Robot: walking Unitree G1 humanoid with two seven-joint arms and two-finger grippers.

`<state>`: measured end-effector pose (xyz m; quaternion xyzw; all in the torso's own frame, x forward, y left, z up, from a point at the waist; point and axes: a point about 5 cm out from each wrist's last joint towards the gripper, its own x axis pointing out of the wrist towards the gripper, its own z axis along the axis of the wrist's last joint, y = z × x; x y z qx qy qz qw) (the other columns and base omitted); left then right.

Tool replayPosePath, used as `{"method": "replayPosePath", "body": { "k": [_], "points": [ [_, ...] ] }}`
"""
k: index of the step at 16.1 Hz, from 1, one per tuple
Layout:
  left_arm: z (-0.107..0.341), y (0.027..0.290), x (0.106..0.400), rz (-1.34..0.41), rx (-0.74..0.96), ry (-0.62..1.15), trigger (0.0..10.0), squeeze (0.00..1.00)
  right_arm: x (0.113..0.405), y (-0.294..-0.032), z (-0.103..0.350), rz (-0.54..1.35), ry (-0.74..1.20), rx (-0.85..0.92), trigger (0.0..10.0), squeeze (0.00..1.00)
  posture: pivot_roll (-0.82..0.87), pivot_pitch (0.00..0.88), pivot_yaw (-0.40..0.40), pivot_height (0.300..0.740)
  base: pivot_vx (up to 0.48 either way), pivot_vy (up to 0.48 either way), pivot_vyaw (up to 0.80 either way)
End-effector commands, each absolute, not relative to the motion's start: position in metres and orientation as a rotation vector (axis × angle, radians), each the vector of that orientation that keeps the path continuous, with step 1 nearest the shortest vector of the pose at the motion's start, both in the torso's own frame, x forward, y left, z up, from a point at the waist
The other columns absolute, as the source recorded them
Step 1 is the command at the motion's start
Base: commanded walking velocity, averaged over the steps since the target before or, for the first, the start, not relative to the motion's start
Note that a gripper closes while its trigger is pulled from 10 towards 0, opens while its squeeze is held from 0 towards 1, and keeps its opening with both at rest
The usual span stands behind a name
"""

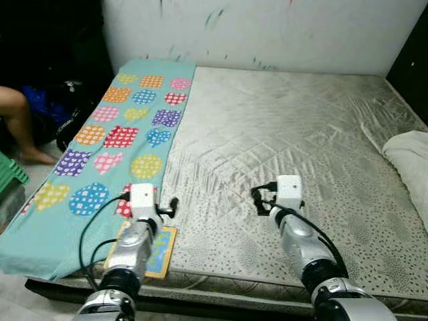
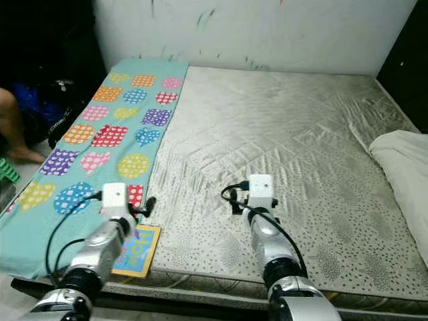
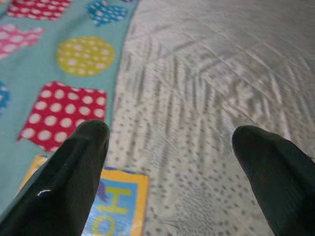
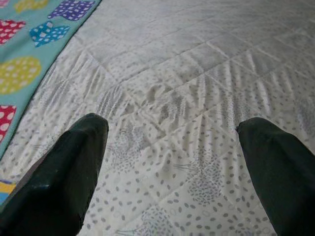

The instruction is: Clean up the room

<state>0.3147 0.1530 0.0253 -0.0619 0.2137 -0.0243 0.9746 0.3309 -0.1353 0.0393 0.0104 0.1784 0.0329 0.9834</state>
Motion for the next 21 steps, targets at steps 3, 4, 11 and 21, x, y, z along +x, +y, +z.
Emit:
{"method": "replayPosePath", "body": {
  "k": [3, 4, 11, 21],
  "points": [
    [0.013, 0.16, 0.301, -0.015, -0.128, 0.479, 10.0, 0.0, 0.327, -0.124, 0.037, 0.098, 0.358, -0.022, 10.0, 0.0, -0.11, 0.0, -0.008, 0.74, 0.0, 0.0, 0.0],
    [0.009, 0.162, 0.297, -0.014, -0.122, 0.483, 10.0, 0.0, 0.325, -0.124, 0.035, 0.103, 0.358, -0.032, 10.0, 0.0, -0.11, 0.0, -0.008, 0.74, 0.0, 0.0, 0.0],
    [-0.031, 0.177, 0.232, -0.013, -0.149, 0.537, 10.0, 0.0, 0.257, -0.137, -0.027, 0.153, 0.51, -0.141, 10.0, 0.0, -0.09, 0.0, -0.024, 0.74, 0.0, 0.0, 0.0],
    [0.01, 0.176, 0.284, -0.048, -0.111, 0.404, 10.0, 0.0, 0.31, -0.117, 0.018, 0.107, 0.374, -0.069, 10.0, 0.0, -0.07, 0.0, -0.002, 0.74, 0.0, 0.0, 0.0]
  ]
}}
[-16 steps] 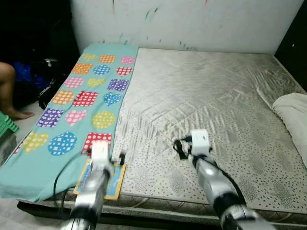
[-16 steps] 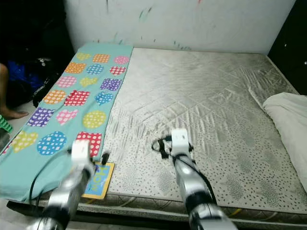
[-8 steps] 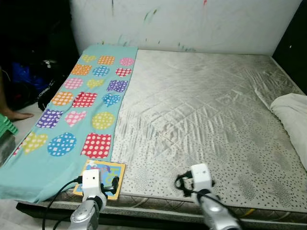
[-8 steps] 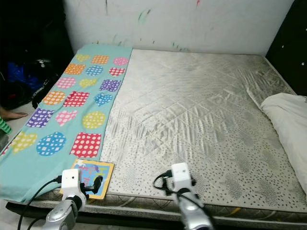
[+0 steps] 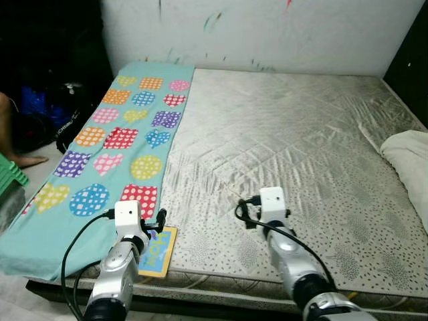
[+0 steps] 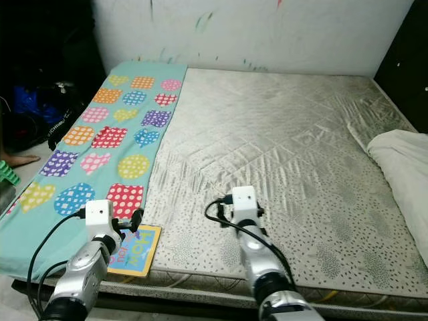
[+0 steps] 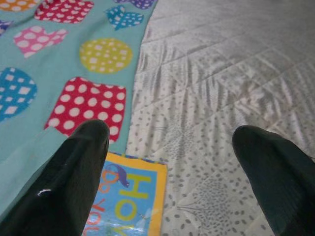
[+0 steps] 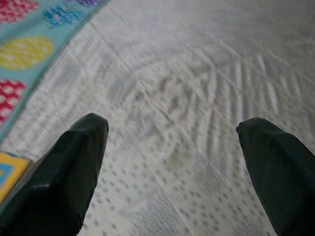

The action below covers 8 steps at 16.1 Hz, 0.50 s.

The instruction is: Clean up the room

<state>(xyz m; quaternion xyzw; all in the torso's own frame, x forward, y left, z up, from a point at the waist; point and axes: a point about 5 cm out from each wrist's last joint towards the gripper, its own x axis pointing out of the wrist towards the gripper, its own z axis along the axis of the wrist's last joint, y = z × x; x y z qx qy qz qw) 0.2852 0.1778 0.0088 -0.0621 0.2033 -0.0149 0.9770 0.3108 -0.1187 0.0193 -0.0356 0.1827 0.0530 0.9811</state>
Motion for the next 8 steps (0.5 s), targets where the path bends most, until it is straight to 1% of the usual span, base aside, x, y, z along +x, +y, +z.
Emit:
{"method": "replayPosePath", "body": {
  "k": [1, 2, 3, 4, 8],
  "points": [
    [0.003, 0.176, 0.286, -0.007, -0.11, 0.445, 10.0, 0.0, 0.306, -0.124, 0.01, 0.085, 0.424, -0.081, 10.0, 0.0, -0.06, 0.0, -0.014, 0.74, 0.0, 0.0, 0.0],
    [0.008, 0.172, 0.29, -0.001, -0.149, 0.421, 10.0, 0.0, 0.306, -0.126, 0.01, 0.065, 0.427, -0.034, 10.0, 0.0, -0.06, 0.0, -0.019, 0.74, 0.0, 0.0, 0.0],
    [0.016, 0.164, 0.297, -0.037, -0.148, 0.384, 10.0, 0.0, 0.309, -0.122, 0.015, 0.098, 0.394, -0.071, 10.0, 0.0, -0.07, 0.0, -0.026, 0.74, 0.0, 0.0, 0.0],
    [0.015, 0.163, 0.298, -0.041, -0.149, 0.389, 10.0, 0.0, 0.309, -0.121, 0.014, 0.094, 0.404, -0.069, 10.0, 0.0, -0.09, 0.0, -0.03, 0.74, 0.0, 0.0, 0.0],
    [0.01, 0.168, 0.288, -0.02, -0.152, 0.369, 10.0, 0.0, 0.305, -0.132, 0.014, 0.032, 0.353, -0.064, 10.0, 0.0, -0.07, 0.0, -0.022, 0.74, 0.0, 0.0, 0.0]
  ]
}}
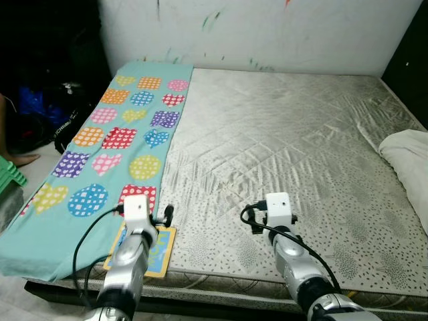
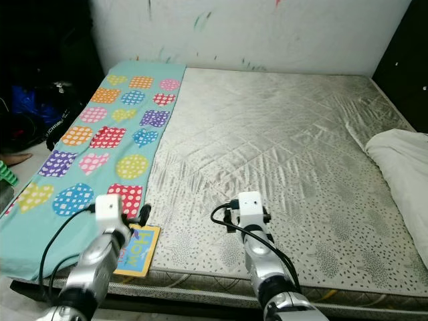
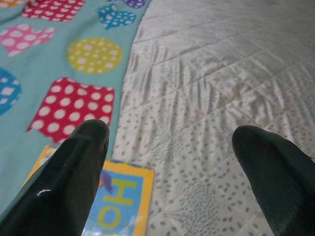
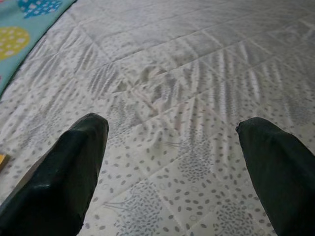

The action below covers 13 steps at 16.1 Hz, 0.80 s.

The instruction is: Clean up the room

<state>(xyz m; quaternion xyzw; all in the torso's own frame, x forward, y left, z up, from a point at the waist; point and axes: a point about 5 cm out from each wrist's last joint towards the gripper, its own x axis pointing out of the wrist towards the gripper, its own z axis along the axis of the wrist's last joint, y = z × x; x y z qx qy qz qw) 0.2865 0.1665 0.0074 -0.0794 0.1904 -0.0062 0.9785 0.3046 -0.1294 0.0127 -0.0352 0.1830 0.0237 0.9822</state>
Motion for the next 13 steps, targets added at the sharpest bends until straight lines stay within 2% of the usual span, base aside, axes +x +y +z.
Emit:
{"method": "replayPosePath", "body": {
  "k": [1, 4, 6, 8, 13],
  "points": [
    [0.009, 0.169, 0.285, -0.017, -0.148, 0.367, 10.0, 0.0, 0.303, -0.132, 0.013, 0.028, 0.353, -0.059, 10.0, 0.0, -0.07, 0.0, -0.021, 0.74, 0.0, 0.0, 0.0],
    [-0.009, 0.179, 0.26, 0.001, -0.131, 0.393, 10.0, 0.0, 0.283, -0.124, -0.005, 0.061, 0.401, -0.046, 10.0, 0.0, -0.08, 0.0, -0.014, 0.74, 0.0, 0.0, 0.0],
    [-0.024, 0.175, 0.255, 0.008, -0.144, 0.479, 10.0, 0.0, 0.276, -0.121, -0.017, 0.13, 0.482, -0.123, 10.0, 0.0, -0.06, 0.0, -0.019, 0.74, 0.0, 0.0, 0.0],
    [-0.034, 0.176, 0.249, -0.015, -0.083, 0.566, 10.0, 0.0, 0.275, -0.129, -0.022, 0.11, 0.547, -0.19, 10.0, 0.0, -0.06, 0.0, -0.018, 0.74, 0.0, 0.0, 0.0],
    [-0.011, 0.171, 0.268, -0.105, -0.141, 0.411, 10.0, 0.0, 0.294, -0.15, -0.003, 0.019, 0.473, -0.103, 10.0, 0.0, -0.09, 0.0, 0.011, 0.74, 0.0, 0.0, 0.0]
  ]
}}
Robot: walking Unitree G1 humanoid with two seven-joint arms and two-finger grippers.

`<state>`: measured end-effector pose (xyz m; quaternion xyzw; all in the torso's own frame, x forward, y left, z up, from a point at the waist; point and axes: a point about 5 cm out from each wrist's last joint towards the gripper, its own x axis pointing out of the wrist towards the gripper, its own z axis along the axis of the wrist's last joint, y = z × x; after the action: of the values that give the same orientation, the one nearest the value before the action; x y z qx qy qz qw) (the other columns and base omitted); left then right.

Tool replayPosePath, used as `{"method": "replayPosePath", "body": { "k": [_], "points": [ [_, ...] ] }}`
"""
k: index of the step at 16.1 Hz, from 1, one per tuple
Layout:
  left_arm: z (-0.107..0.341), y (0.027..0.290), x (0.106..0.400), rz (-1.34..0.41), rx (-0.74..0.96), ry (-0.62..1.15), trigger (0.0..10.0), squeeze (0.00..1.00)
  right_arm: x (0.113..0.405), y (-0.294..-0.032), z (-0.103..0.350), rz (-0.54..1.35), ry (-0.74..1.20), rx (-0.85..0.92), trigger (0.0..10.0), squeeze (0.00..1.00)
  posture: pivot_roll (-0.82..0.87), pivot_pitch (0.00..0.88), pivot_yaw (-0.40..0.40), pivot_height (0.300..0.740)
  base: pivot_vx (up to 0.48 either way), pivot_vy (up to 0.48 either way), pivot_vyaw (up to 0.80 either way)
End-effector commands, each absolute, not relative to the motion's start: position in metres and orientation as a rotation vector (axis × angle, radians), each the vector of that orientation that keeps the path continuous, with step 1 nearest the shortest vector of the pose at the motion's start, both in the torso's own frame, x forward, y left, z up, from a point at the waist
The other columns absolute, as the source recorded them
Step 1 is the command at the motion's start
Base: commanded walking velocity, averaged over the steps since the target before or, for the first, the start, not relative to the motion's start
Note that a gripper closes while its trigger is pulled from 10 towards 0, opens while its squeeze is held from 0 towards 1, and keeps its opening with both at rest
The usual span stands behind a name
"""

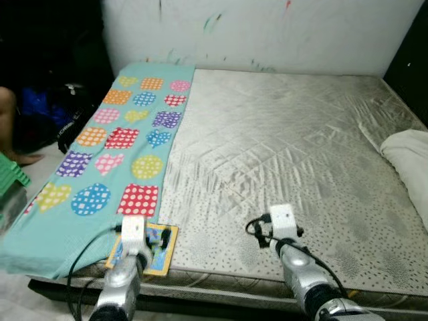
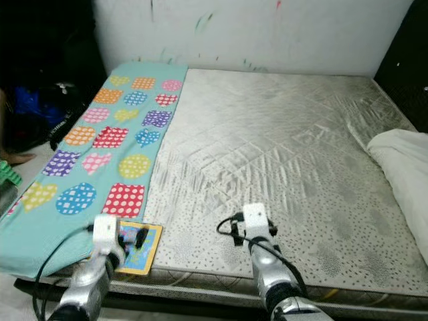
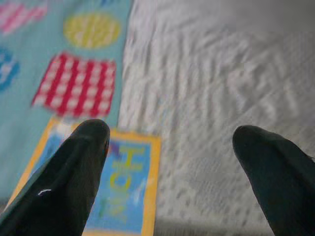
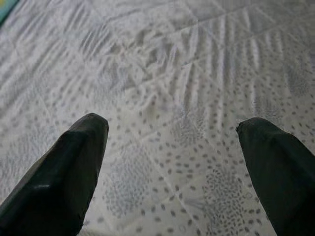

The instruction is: Clean up the room

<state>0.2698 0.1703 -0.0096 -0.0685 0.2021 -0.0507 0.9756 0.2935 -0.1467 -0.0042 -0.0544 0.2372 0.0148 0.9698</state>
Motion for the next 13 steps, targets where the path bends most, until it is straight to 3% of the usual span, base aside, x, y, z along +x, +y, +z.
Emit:
{"method": "replayPosePath", "body": {
  "k": [1, 5, 9, 12, 13],
  "points": [
    [0.001, 0.165, 0.274, -0.171, -0.162, 0.34, 10.0, 0.0, 0.304, -0.152, 0.01, 0.006, 0.407, -0.062, 10.0, 0.0, -0.11, 0.0, -0.007, 0.74, 0.0, 0.0, 0.0],
    [0.014, 0.166, 0.27, -0.193, -0.162, 0.25, 10.0, 0.0, 0.305, -0.161, 0.027, 0.009, 0.29, -0.028, 10.0, 0.0, -0.13, 0.0, -0.012, 0.74, 0.0, 0.0, 0.0],
    [0.02, 0.172, 0.261, -0.163, -0.162, 0.204, 10.0, 0.0, 0.296, -0.166, 0.022, 0.011, 0.313, -0.021, 10.0, 0.0, -0.1, 0.0, -0.036, 0.74, 0.0, 0.0, 0.0],
    [0.01, 0.184, 0.25, -0.087, -0.177, 0.254, 10.0, 0.0, 0.288, -0.163, 0.015, 0.029, 0.349, -0.032, 10.0, 0.0, -0.08, 0.0, -0.037, 0.74, 0.0, 0.0, 0.0],
    [-0.002, 0.188, 0.259, -0.03, -0.192, 0.36, 10.0, 0.0, 0.293, -0.156, 0.007, 0.05, 0.428, -0.048, 10.0, 0.0, -0.07, 0.0, -0.024, 0.74, 0.0, 0.0, 0.0]
  ]
}}
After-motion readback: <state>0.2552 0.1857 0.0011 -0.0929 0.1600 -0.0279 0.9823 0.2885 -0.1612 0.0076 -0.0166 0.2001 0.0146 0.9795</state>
